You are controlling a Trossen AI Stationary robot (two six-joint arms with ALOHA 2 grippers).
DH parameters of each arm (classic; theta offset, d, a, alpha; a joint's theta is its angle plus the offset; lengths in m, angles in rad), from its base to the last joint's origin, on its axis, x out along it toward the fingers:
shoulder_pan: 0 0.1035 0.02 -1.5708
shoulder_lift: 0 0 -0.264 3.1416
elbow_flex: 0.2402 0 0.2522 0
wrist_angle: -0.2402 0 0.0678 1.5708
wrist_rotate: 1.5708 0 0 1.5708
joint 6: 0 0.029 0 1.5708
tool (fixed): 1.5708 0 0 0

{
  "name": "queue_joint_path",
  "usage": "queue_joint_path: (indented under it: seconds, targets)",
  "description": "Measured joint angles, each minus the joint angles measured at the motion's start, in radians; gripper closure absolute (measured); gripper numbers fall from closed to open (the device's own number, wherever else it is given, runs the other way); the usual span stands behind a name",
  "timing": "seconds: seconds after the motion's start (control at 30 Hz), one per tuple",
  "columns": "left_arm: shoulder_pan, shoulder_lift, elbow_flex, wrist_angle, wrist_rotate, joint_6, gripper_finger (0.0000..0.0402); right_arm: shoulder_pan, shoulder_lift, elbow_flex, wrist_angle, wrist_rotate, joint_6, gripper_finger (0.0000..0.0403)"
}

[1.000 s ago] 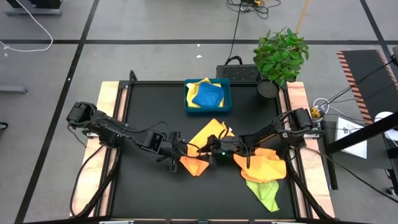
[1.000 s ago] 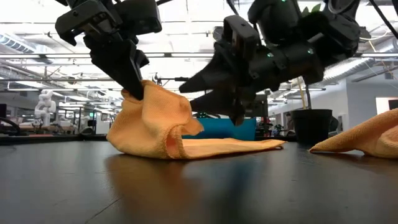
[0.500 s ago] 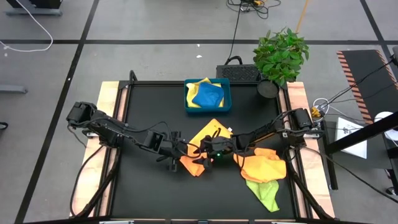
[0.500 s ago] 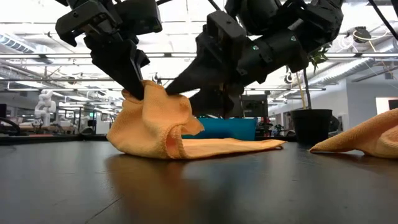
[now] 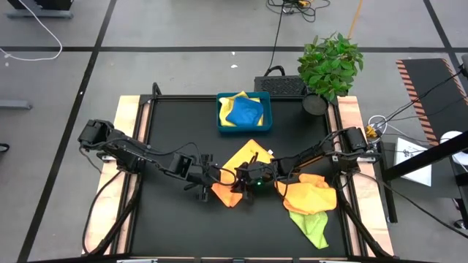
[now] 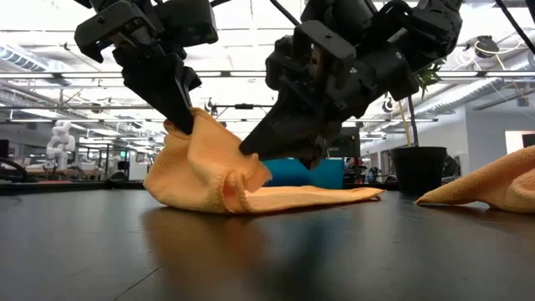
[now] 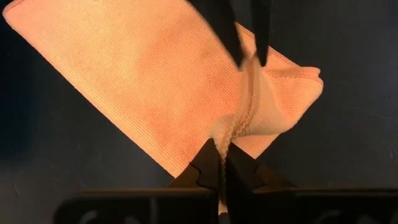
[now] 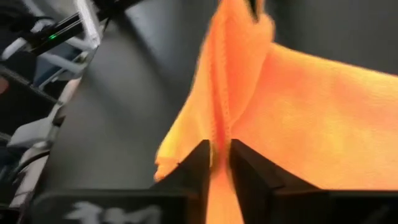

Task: Fold microfiber towels
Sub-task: Fold the left orange microfiber towel

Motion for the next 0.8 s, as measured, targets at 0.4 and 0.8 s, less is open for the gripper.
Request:
queue_joint_path:
  seconds: [0.4,0.8]
  targets:
    - [0.0,0.0,0.0,-0.001,0.006,-0.01,0.0393,0.004,-0.011,0.0,0.001,-0.03,-0.01,0.04]
    - [-0.087,-0.1,0.0,-0.004,0.026,-0.063,0.0396,0.123,-0.147,0.0,0.01,0.033,-0.006,0.0402]
